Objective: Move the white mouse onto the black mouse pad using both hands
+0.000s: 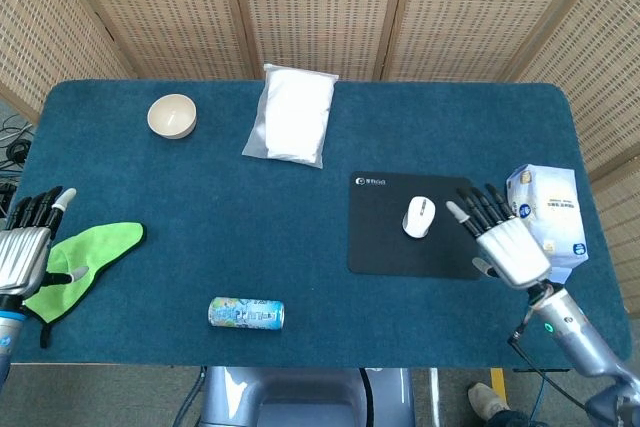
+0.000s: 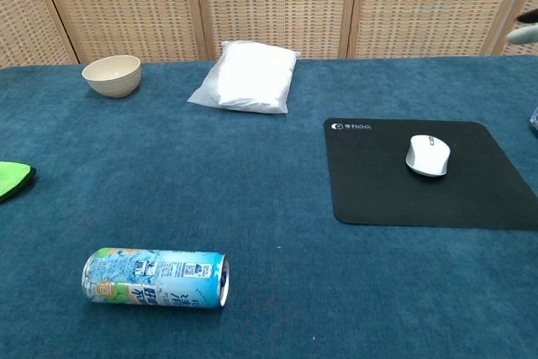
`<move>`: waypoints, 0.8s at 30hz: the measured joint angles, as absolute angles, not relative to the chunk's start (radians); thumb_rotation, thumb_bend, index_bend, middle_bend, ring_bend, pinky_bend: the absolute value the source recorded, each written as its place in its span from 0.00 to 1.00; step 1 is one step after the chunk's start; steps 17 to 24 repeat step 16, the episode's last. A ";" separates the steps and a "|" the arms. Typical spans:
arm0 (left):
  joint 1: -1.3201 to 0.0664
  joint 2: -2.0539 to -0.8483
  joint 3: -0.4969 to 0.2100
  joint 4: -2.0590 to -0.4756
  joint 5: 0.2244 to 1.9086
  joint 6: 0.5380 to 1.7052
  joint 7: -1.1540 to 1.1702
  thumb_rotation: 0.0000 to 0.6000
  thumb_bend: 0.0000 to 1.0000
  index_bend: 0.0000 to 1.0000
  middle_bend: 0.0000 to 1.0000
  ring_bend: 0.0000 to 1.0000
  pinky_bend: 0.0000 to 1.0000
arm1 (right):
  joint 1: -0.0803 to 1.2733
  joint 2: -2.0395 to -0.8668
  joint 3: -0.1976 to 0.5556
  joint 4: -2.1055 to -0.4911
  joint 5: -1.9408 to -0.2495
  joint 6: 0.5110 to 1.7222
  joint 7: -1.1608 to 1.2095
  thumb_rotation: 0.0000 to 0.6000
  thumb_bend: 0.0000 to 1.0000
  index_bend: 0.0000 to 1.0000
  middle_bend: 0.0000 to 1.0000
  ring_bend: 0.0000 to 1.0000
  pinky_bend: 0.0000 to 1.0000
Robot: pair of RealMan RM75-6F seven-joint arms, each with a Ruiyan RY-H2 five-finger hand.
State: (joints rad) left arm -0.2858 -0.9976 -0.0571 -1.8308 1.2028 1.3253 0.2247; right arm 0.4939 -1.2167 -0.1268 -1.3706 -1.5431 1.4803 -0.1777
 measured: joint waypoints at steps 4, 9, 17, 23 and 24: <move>-0.248 -1.006 -0.040 -1.820 1.248 1.369 0.200 1.00 0.00 0.00 0.00 0.00 0.00 | 0.384 -1.188 -0.101 -1.482 -1.479 1.576 -0.170 1.00 0.00 0.00 0.00 0.00 0.00; -0.206 -1.015 -0.016 -1.809 1.319 1.430 0.182 1.00 0.00 0.00 0.00 0.00 0.00 | 0.281 -1.190 -0.084 -1.538 -1.470 1.681 -0.168 1.00 0.00 0.00 0.00 0.00 0.00; -0.155 -1.044 0.002 -1.785 1.412 1.517 0.185 1.00 0.00 0.00 0.00 0.00 0.00 | 0.195 -1.206 -0.080 -1.574 -1.482 1.731 -0.168 1.00 0.00 0.00 0.00 0.00 0.00; -0.155 -1.044 0.002 -1.785 1.412 1.517 0.185 1.00 0.00 0.00 0.00 0.00 0.00 | 0.195 -1.206 -0.080 -1.574 -1.482 1.731 -0.168 1.00 0.00 0.00 0.00 0.00 0.00; -0.155 -1.044 0.002 -1.785 1.412 1.517 0.185 1.00 0.00 0.00 0.00 0.00 0.00 | 0.195 -1.206 -0.080 -1.574 -1.482 1.731 -0.168 1.00 0.00 0.00 0.00 0.00 0.00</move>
